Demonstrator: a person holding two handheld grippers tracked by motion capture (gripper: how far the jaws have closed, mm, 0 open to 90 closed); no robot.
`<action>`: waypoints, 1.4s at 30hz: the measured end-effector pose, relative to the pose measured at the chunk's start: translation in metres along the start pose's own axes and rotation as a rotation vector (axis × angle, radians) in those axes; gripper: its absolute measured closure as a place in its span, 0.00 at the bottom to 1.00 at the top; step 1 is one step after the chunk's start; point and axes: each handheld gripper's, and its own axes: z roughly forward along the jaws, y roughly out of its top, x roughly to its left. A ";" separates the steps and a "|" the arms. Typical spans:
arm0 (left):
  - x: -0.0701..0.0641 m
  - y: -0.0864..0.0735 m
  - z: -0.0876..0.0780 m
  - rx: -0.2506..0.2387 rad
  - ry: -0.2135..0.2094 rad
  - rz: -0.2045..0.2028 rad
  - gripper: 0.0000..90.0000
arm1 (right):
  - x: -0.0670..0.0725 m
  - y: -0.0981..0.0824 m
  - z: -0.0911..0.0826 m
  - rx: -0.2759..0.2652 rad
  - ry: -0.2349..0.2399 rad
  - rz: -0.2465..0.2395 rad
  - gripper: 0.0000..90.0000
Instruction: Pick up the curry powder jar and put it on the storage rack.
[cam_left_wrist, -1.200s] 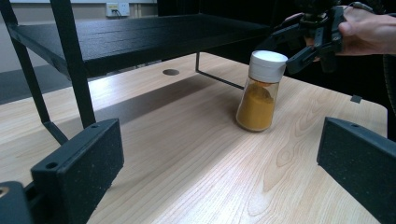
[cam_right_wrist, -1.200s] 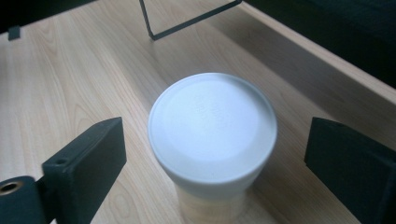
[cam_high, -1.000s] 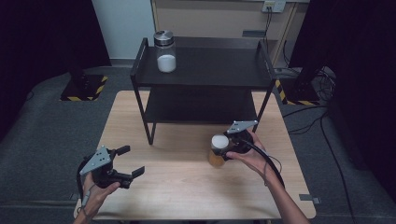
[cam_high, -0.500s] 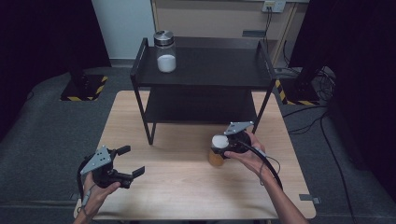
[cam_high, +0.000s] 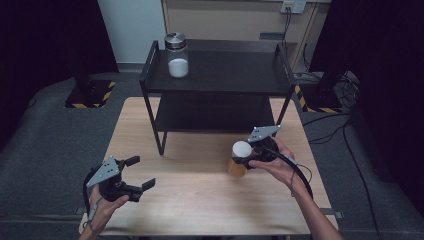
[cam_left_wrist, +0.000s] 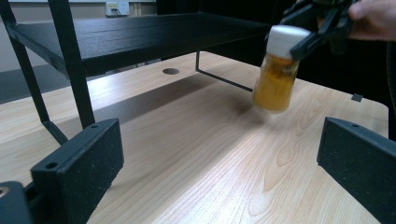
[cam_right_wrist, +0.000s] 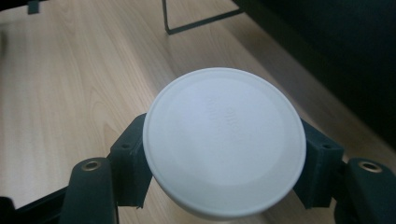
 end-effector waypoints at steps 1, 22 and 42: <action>0.000 0.000 0.000 0.000 0.001 0.001 0.00 | 0.000 0.003 -0.004 -0.002 0.001 -0.008 0.38; 0.000 0.000 0.000 0.000 -0.003 -0.008 0.00 | -0.017 0.080 -0.081 -0.017 0.115 -0.092 0.38; 0.001 -0.001 0.001 0.003 -0.007 -0.011 0.00 | -0.041 0.157 -0.138 -0.020 0.145 -0.058 0.38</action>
